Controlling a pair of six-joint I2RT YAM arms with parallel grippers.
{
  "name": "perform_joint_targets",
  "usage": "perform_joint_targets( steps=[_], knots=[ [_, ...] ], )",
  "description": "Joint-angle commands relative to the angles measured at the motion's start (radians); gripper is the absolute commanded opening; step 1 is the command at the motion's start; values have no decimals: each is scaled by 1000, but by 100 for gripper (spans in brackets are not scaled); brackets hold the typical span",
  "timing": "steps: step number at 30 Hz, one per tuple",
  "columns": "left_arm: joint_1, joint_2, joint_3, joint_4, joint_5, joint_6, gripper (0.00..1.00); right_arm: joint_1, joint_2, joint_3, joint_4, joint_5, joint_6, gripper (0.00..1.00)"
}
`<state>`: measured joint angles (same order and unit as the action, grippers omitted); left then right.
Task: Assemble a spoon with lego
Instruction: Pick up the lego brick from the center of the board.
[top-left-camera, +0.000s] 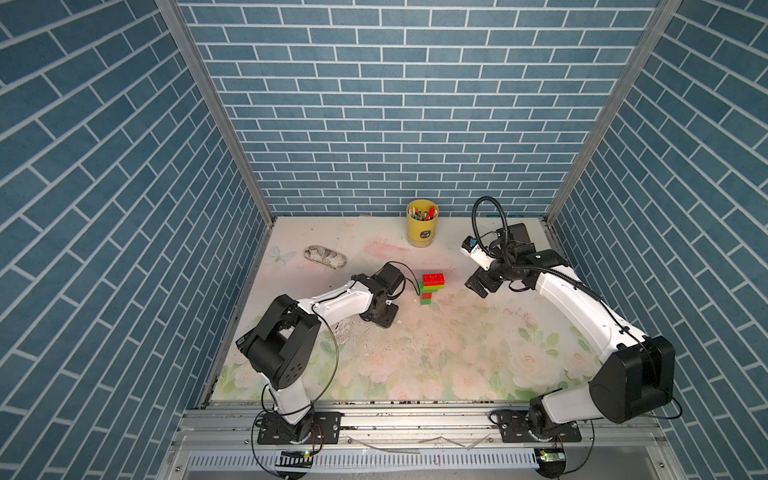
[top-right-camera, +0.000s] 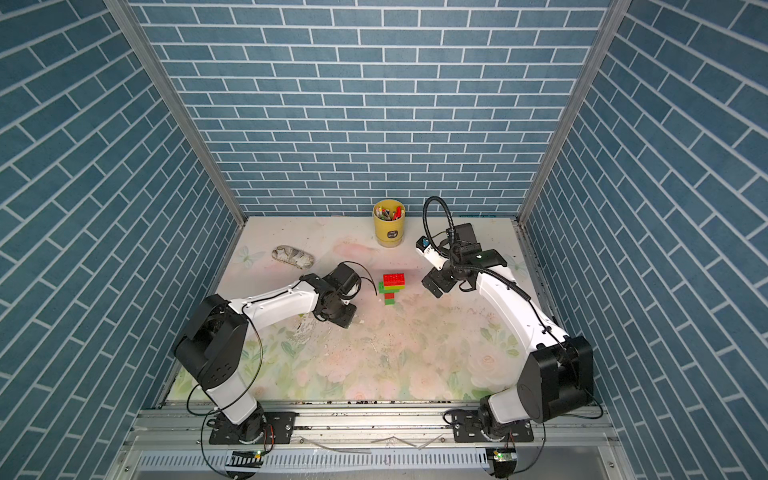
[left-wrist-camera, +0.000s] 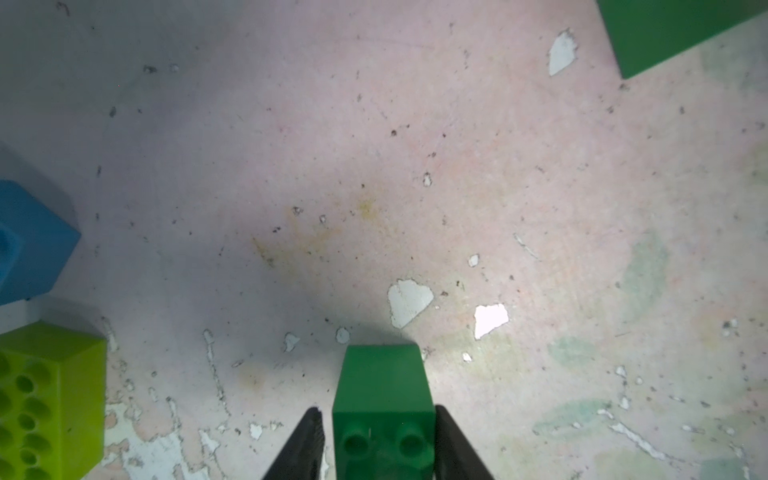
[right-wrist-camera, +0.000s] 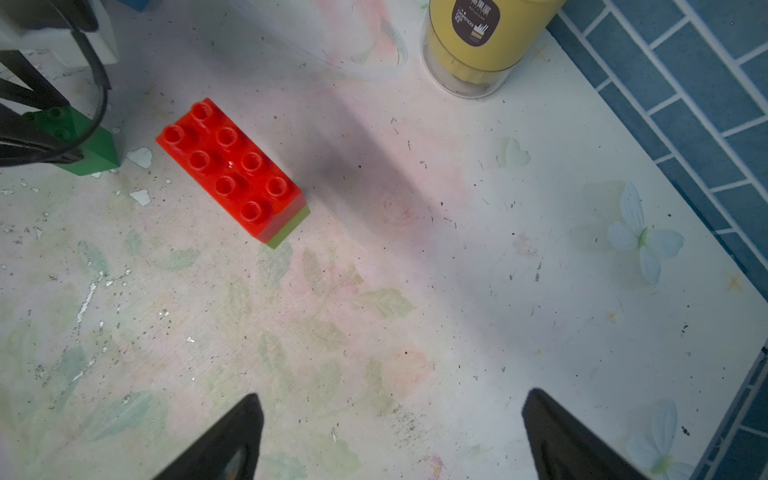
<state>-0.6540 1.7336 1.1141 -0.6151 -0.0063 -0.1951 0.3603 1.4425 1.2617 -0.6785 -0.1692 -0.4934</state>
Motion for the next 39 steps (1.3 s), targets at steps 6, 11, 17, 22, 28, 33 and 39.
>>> perform_joint_targets(
  steps=[6,11,17,22,28,33,39],
  knots=[
    [-2,-3,-31,22,-2,-5,36,-6,4,8,-3,-29,40,98],
    [-3,-3,-31,21,-5,-5,44,-7,-2,4,6,-44,57,98],
    [-1,-3,-40,25,-6,-5,38,-11,-3,4,-1,-37,56,98],
    [-1,-21,-45,27,-11,1,28,-15,1,5,3,-52,76,98],
    [-1,-80,38,-53,-7,181,20,-78,28,104,-22,-114,427,98],
    [4,-98,181,-144,44,459,18,-188,32,61,44,-318,840,96],
    [19,-5,403,-261,152,670,13,-223,39,-53,188,-492,1048,93]
  ],
)
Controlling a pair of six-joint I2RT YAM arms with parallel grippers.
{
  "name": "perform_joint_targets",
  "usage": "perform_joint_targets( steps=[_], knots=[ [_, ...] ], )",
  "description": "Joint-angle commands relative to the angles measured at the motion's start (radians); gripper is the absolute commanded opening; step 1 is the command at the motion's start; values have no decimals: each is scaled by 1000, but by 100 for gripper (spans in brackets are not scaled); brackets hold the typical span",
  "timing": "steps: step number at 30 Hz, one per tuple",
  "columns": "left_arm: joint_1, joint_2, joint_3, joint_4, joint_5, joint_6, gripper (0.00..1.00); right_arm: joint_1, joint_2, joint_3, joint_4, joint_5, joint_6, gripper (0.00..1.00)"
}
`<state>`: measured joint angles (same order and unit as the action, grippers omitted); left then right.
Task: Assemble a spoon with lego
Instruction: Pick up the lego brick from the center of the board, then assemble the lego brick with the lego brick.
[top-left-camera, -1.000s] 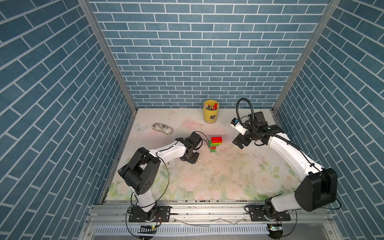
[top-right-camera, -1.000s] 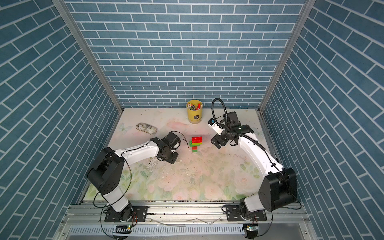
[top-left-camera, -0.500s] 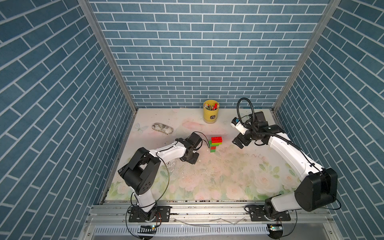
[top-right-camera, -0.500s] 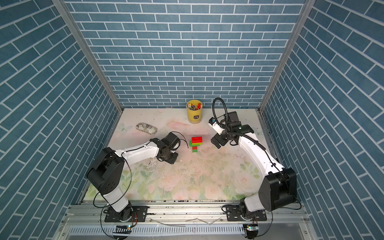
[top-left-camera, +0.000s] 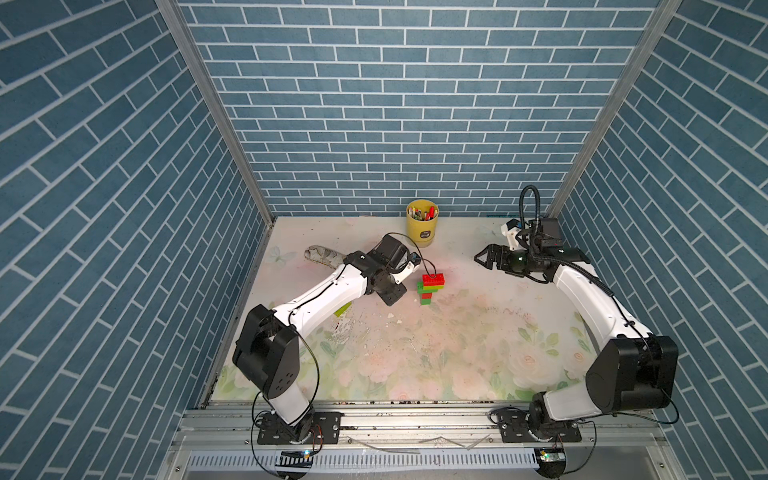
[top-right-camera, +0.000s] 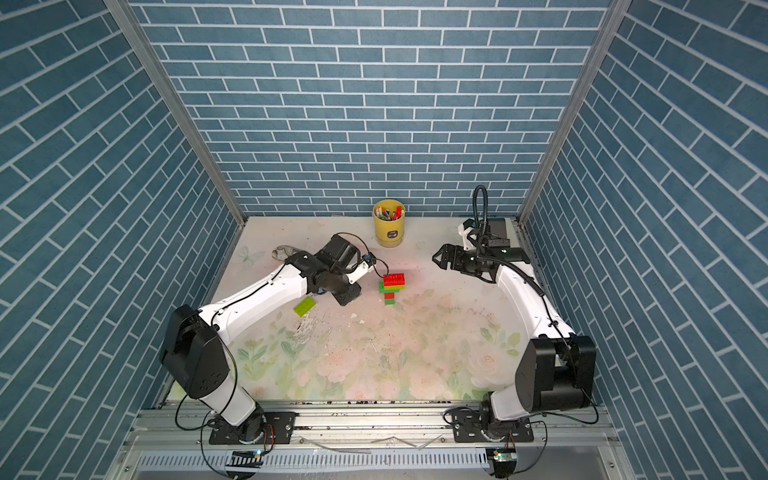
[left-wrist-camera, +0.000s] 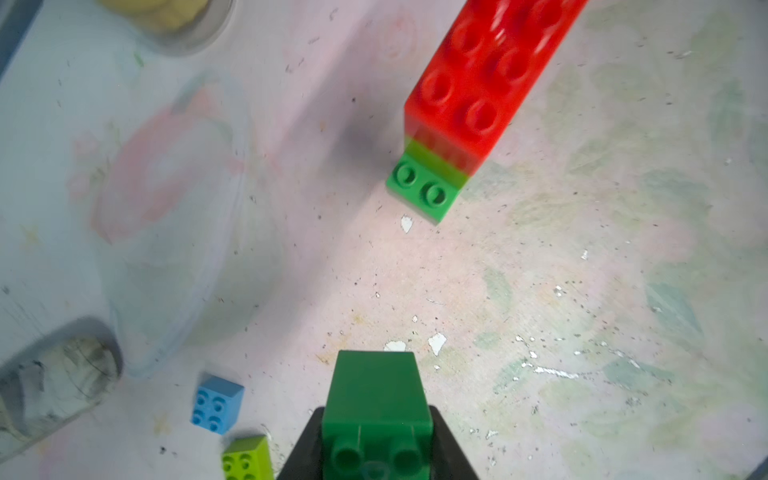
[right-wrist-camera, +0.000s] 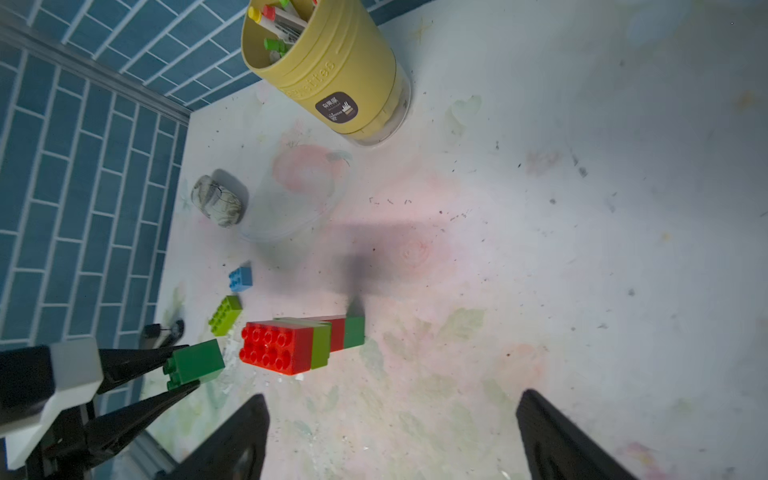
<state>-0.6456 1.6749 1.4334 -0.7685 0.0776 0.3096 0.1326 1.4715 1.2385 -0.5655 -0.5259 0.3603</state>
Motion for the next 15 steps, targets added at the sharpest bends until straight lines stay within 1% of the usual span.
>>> perform_joint_targets(
  steps=[1,6,9,12,15],
  knots=[
    [13,81,130,-138,80,182,13,2,10,-44,90,-148,211,93],
    [21,229,367,-284,185,272,9,-7,21,-142,264,-264,347,94],
    [23,299,477,-335,239,302,7,-8,52,-175,340,-310,388,94],
    [22,344,542,-363,260,321,5,-7,99,-183,378,-345,400,94],
    [22,356,552,-360,261,333,5,1,145,-176,424,-388,421,93]
  ],
)
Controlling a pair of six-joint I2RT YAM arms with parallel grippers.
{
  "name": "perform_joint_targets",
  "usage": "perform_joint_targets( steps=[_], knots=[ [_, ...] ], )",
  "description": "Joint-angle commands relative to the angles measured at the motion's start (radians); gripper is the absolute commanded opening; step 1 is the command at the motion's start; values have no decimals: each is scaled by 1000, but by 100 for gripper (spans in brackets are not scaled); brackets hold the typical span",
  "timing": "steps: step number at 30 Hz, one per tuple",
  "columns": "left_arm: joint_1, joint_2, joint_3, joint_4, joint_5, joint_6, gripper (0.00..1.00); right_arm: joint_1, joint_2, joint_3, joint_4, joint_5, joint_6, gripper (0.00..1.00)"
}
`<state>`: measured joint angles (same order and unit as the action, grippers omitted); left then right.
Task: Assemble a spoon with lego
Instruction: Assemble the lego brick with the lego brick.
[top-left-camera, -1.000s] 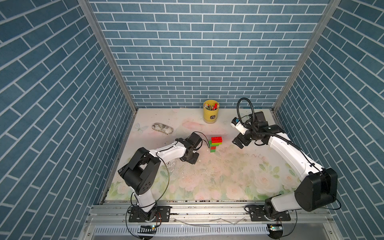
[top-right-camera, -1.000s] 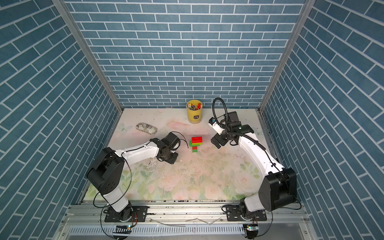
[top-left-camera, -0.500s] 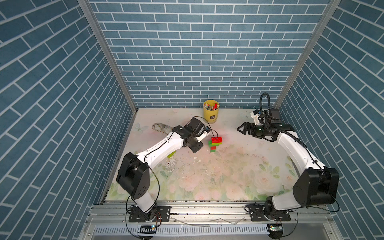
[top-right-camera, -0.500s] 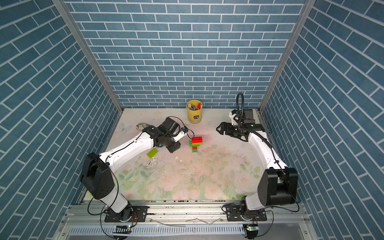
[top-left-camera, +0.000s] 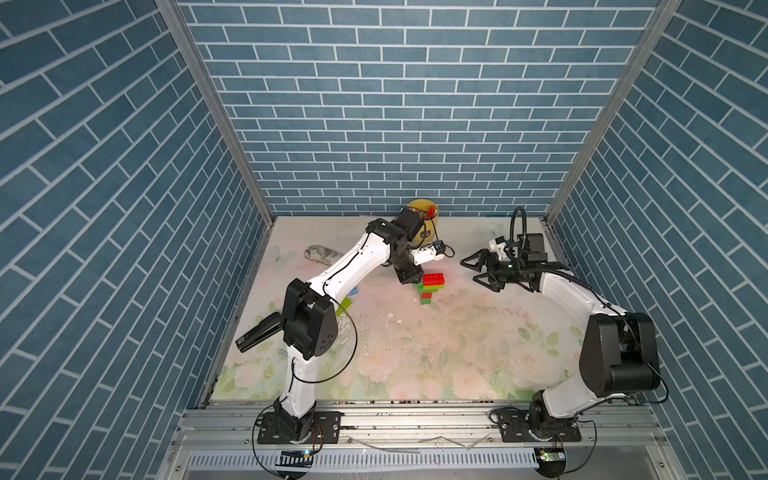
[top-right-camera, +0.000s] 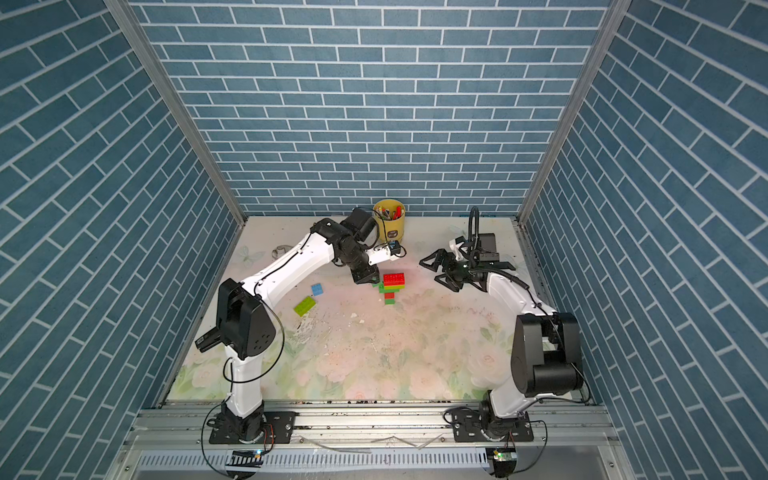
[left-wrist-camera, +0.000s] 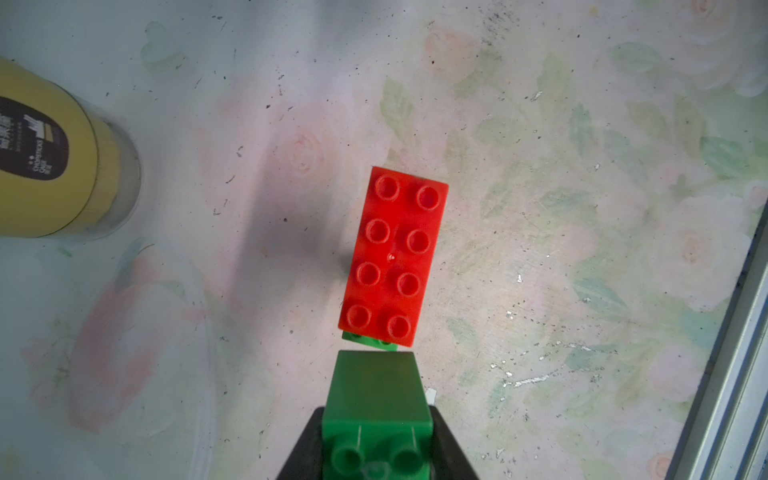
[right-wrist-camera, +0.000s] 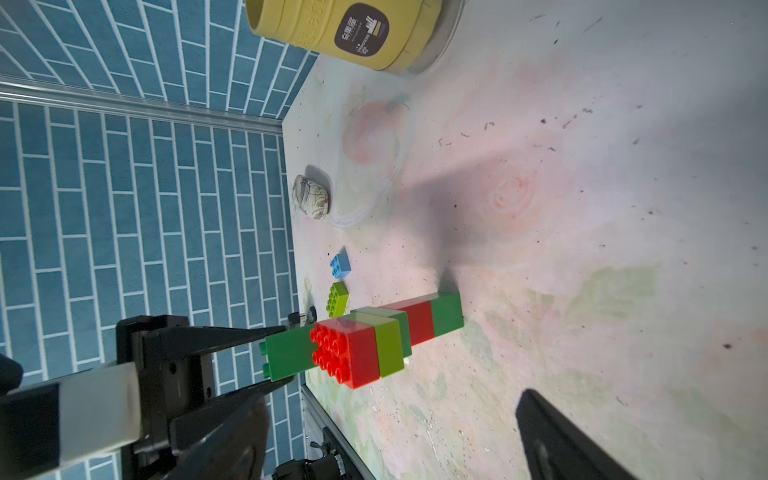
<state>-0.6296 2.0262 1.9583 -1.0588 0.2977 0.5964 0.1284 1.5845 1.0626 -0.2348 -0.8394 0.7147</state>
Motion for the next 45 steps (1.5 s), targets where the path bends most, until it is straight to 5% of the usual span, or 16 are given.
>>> perform_joint_targets(
  steps=[1,18,45],
  knots=[
    [6,6,30,-67,39,48,4,11,45,9,91,-78,59,93],
    [6,45,65,-103,-9,127,4,124,234,102,174,-190,86,93],
    [5,98,99,-88,-8,142,3,181,312,66,228,-291,67,93]
  ],
)
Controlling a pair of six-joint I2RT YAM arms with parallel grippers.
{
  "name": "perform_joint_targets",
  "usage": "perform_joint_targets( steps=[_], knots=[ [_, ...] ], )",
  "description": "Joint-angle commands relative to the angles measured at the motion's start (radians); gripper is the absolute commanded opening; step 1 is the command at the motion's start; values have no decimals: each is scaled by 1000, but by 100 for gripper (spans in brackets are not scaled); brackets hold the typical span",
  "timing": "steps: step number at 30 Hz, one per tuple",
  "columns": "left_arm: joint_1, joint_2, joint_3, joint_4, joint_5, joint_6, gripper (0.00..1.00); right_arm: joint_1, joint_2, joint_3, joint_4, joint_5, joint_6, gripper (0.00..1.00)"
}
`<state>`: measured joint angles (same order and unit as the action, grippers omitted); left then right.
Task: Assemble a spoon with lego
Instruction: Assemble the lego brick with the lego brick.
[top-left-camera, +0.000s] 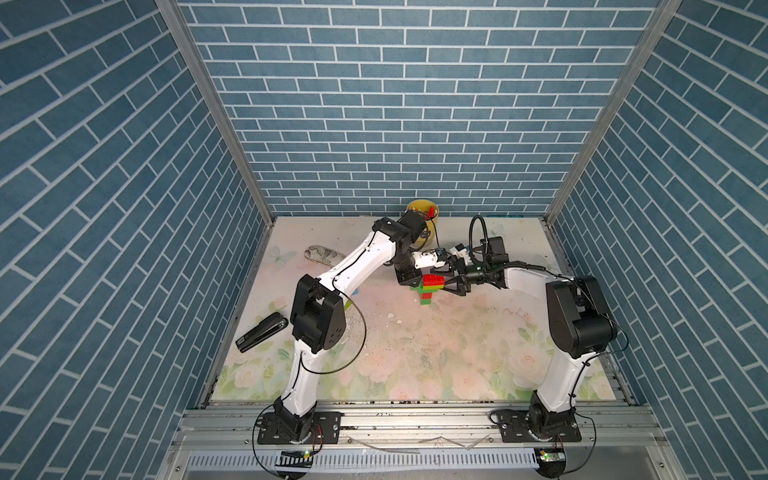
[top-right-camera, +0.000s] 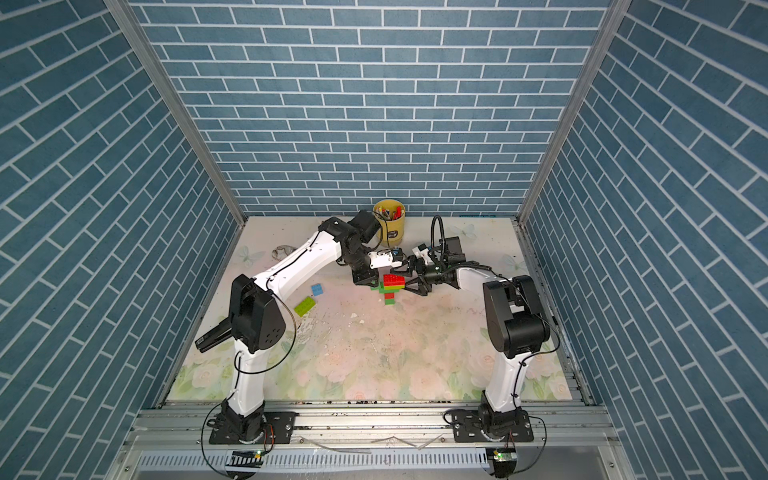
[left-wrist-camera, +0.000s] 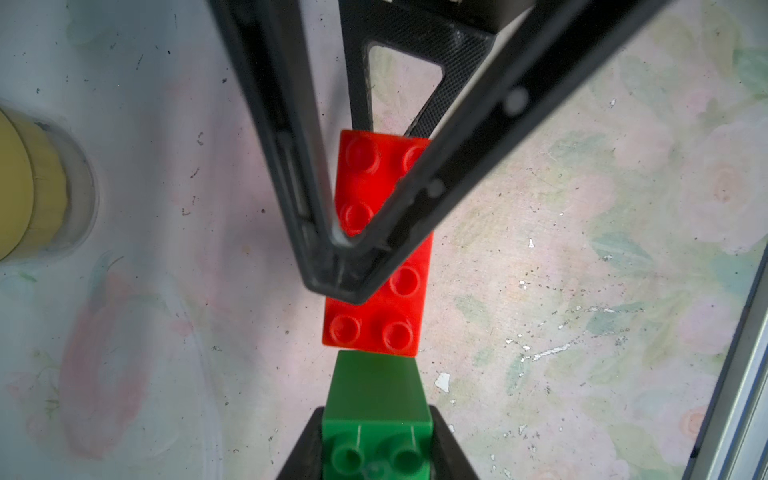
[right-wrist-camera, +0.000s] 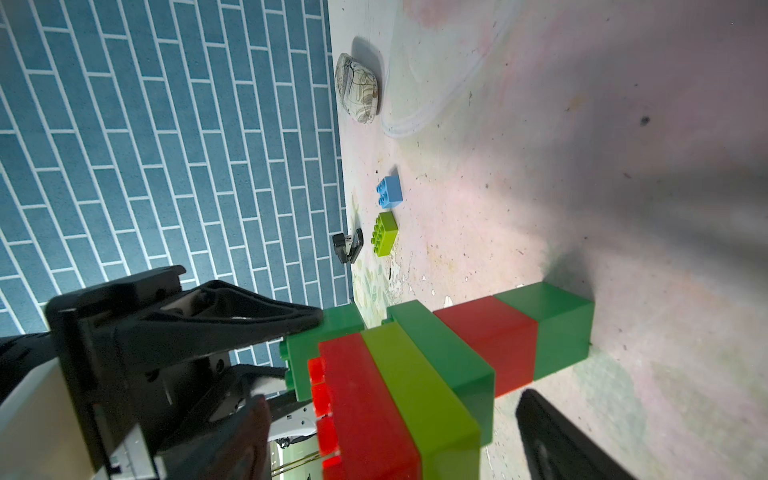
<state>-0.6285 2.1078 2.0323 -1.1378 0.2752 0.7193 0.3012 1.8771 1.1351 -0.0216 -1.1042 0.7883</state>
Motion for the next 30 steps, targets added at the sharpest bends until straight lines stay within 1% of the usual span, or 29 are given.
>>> perform_joint_targets(
  steps=[1,10,19,30],
  knots=[
    [4,16,25,-9,14,24,3,10,20,-7,12,-26,-11,93],
    [4,8,4,17,25,88,2,10,43,-3,1,-29,-27,92],
    [4,17,2,29,48,100,2,10,56,10,-37,-26,-58,91],
    [3,30,-6,30,35,107,2,12,65,15,-49,-25,-69,91]
  ],
)
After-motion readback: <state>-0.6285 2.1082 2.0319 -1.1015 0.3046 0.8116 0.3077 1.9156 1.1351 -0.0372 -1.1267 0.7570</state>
